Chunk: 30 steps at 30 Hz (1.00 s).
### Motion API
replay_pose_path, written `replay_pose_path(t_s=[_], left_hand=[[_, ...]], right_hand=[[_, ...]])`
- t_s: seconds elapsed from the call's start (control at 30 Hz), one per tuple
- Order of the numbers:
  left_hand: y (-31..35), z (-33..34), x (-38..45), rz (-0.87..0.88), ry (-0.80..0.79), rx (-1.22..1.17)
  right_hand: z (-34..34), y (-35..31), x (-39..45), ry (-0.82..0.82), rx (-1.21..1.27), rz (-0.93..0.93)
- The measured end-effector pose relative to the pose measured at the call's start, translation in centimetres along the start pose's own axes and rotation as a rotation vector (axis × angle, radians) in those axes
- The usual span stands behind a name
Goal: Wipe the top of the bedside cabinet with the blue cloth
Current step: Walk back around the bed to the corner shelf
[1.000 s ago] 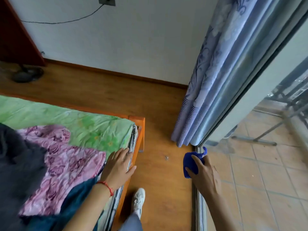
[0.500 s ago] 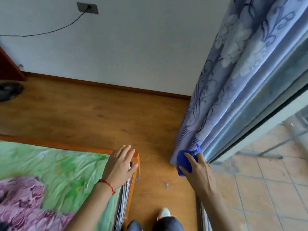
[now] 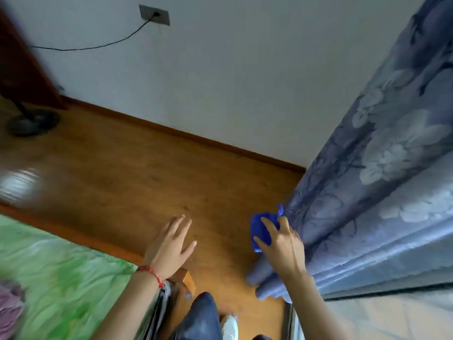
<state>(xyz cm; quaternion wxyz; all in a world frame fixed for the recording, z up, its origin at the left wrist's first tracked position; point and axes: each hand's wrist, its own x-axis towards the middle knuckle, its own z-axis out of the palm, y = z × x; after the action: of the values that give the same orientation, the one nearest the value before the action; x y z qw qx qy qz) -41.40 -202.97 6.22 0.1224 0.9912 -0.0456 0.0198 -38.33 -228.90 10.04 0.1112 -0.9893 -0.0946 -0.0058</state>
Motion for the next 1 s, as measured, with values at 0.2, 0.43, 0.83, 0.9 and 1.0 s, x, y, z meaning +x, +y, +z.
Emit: replay_pose_path(t_s=[0.2,0.43,0.83,0.9,1.0], left_hand=[[-1.7,0.5,6.7,-0.068,-0.019,0.017],[-7.3,1.5,16.7,-0.193,-0.01,0.042],[-17.1,-0.2,25.1,-0.487,-0.026,0.071],[-18.3,-0.4,25.4,-0.567,-0.024,0.081],[-20.3,-0.8,26.0,-0.694,0.016,0.045]], right_hand=[[1.7,1.8,9.0,-0.101,-0.011,0.03],[3.4,0.9,23.1,-0.103,0.116,-0.028],[6.1,-6.4,40.6,-0.143,-0.041,-0.3],[6.7,-8.4,43.3,-0.186,-0.041,-0.382],[7.7,-12.1,47.4,-0.201,-0.068,-0.539]])
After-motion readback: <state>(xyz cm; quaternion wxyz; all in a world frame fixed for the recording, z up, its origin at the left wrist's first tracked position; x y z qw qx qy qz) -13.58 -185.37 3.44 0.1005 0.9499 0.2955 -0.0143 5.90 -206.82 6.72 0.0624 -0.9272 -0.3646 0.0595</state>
